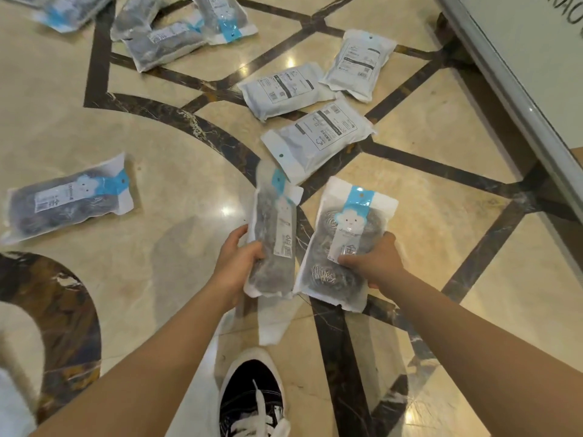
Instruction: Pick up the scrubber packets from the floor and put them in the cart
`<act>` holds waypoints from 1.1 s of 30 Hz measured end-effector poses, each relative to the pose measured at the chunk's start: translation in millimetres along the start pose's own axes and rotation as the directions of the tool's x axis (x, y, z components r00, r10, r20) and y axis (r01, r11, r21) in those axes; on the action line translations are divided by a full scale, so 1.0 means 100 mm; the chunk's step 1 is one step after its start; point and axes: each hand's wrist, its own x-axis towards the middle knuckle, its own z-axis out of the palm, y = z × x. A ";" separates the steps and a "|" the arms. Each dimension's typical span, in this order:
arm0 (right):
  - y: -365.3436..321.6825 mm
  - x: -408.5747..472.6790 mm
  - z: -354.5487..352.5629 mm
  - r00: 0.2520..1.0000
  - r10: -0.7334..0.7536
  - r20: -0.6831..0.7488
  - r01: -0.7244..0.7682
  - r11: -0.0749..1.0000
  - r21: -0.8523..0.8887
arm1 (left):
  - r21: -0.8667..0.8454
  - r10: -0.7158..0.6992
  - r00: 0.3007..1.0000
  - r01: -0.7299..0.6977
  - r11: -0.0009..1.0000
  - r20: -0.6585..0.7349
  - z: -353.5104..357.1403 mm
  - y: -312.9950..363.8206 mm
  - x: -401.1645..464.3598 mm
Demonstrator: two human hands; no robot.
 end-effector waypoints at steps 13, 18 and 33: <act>-0.12 -0.24 -0.05 0.980 -0.069 0.189 0.013 0.959 0.283 | 0.087 -0.160 0.978 0.172 0.981 -0.134 -0.05 -0.06 -0.02; -0.38 -0.91 -0.46 0.982 -0.126 0.141 0.085 0.960 0.267 | 0.166 -0.113 0.979 0.141 0.976 -0.169 -0.22 0.47 -0.66; -2.31 -4.92 -3.05 0.940 -0.307 0.152 0.213 0.871 0.443 | 0.125 0.105 0.987 -0.089 0.988 -0.122 -1.02 3.49 -4.99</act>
